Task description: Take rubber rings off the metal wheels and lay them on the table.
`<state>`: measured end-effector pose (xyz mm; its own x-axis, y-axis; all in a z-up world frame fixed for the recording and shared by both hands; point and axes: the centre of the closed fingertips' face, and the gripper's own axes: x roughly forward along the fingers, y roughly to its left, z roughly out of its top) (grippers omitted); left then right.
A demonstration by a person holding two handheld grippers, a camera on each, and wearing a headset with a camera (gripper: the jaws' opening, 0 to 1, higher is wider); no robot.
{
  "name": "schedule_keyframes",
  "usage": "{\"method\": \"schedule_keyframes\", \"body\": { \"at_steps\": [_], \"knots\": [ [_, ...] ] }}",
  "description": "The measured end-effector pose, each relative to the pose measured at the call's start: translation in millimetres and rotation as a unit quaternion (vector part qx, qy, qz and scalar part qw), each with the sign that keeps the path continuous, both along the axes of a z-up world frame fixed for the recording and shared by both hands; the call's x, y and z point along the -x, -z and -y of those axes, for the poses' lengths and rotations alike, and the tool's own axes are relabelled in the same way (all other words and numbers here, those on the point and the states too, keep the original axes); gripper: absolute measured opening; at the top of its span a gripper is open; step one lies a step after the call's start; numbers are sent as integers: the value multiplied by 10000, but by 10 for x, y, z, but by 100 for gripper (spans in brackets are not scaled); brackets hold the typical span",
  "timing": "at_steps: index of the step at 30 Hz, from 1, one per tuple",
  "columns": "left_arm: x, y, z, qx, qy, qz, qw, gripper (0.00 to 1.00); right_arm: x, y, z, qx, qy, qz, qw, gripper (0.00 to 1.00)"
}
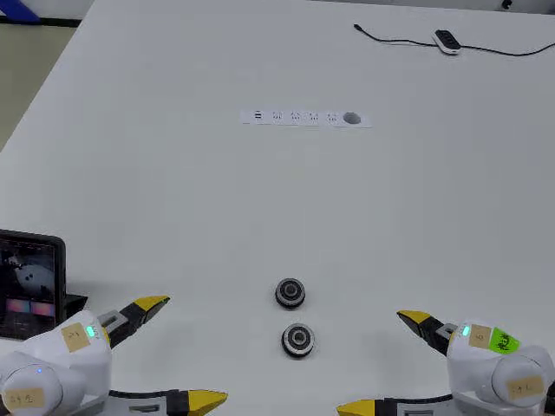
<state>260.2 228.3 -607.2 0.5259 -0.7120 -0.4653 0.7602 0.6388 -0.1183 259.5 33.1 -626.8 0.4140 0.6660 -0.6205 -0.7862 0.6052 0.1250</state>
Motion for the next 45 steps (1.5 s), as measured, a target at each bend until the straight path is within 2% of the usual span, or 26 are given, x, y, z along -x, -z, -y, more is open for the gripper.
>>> {"method": "schedule_keyframes", "body": {
  "at_steps": [7, 13, 25, 36, 41, 45],
  "knots": [
    [-27, 11, 38, -32, 62, -8, 10000, 86, 11, 41, -12, -12, 61, -85, 9999, 97],
    [-52, 15, 105, -51, 169, -3, 9998, 81, 0, 38, -53, -185, 200, -214, 9994, 93],
    [-83, 28, 251, -110, 426, -14, 9990, 69, 26, 54, -200, -399, 244, -422, 9980, 87],
    [-91, 42, 387, -214, 680, -17, 9975, 56, 34, 59, -358, -719, 331, -629, 9949, 81],
    [-112, 44, 462, -233, 763, -25, 9968, 55, 38, 62, -407, -835, 351, -683, 9935, 80],
    [-112, 50, 529, -261, 887, -45, 9957, 47, 33, 55, -434, -943, 407, -729, 9920, 78]
  ]
}}
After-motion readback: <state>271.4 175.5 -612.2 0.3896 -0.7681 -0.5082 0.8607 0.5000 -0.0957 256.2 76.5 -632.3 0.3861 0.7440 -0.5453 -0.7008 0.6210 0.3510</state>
